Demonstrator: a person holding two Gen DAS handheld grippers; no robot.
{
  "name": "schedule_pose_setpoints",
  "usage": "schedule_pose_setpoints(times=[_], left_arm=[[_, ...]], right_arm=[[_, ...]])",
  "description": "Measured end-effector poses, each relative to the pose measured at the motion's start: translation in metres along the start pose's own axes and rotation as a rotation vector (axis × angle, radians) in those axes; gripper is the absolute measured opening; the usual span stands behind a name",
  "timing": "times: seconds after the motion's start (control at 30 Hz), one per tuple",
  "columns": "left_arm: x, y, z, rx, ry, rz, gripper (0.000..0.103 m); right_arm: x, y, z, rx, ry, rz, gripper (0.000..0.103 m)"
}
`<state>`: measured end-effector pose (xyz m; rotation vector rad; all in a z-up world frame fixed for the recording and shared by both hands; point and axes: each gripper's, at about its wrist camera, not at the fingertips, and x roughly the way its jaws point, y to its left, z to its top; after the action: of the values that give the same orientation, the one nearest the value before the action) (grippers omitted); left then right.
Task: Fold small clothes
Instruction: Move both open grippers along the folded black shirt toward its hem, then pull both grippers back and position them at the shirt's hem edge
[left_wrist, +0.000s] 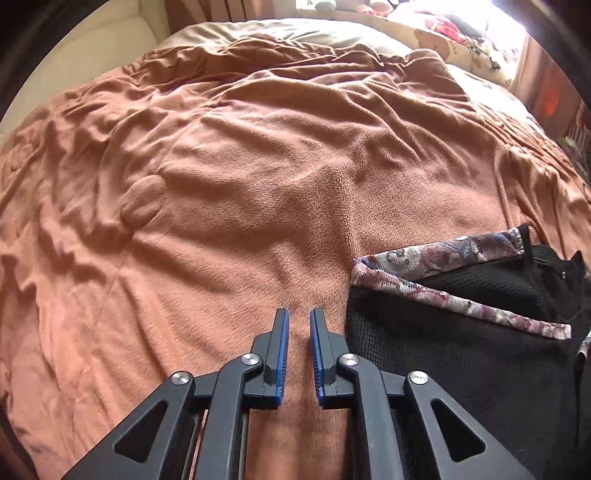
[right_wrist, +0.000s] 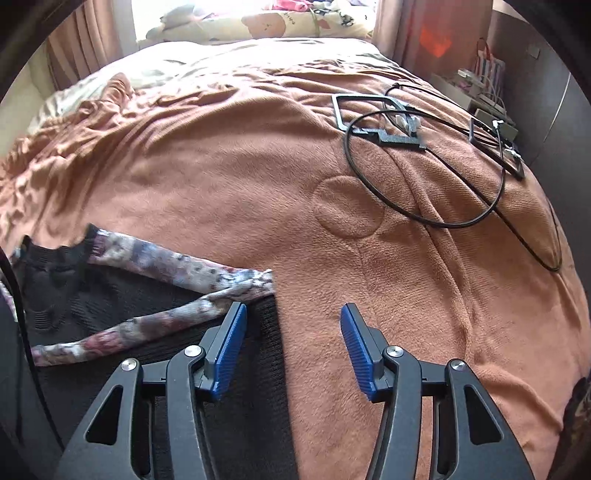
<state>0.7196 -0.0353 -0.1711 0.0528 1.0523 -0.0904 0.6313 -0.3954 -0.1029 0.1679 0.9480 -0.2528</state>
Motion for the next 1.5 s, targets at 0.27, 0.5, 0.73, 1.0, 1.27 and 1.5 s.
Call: schedule_pose_setpoints(times=[0.27,0.5,0.73,1.0,1.27,1.5], left_arm=[[-0.041,-0.011,-0.024,0.078,-0.014,-0.086,0.030],[-0.049,-0.023,-0.064,0.165,0.048,-0.120,0.030],[-0.057,-0.012,-0.084,0.166,0.068,-0.117,0.030],[-0.060,0.003,-0.104,0.159,0.086,-0.137,0.030],[-0.063,0.016,-0.106,0.085,0.095,-0.107,0.036],[-0.097,0.011,-0.123,0.078,0.090,-0.124,0.037]], right_arm=[[-0.045,0.012,-0.028,-0.052,-0.018,0.113,0.050],[-0.073,0.008,-0.072,-0.127,0.019,0.167,0.041],[-0.086,-0.001,-0.099,-0.141,0.046,0.175,0.041],[-0.085,-0.006,-0.117,-0.145,0.069,0.127,0.041],[-0.095,-0.005,-0.119,-0.124,0.086,0.121,0.040],[-0.128,-0.020,-0.126,-0.064,0.075,0.171,0.041]])
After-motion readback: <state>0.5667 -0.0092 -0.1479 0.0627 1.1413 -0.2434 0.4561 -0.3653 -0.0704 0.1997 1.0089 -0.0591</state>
